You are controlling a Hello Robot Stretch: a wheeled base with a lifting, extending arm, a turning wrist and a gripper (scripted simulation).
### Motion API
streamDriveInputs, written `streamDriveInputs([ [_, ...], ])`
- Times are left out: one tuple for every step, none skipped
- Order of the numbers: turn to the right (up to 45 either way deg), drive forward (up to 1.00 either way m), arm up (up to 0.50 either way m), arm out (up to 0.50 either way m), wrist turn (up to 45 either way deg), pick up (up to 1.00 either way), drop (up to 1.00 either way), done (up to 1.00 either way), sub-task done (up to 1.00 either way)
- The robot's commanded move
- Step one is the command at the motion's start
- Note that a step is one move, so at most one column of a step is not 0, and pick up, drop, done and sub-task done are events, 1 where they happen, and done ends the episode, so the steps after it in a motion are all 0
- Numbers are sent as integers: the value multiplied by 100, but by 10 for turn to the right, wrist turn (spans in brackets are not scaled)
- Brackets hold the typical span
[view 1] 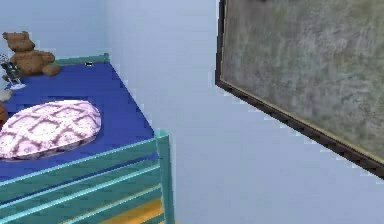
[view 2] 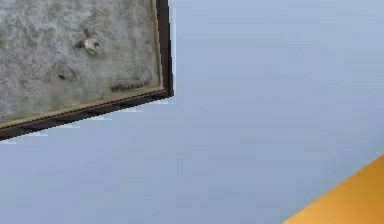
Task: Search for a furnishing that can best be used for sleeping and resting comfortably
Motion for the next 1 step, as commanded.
streamDriveInputs([
  [0, 5, 0, 0, 0, 0, 0, 0, 0],
])
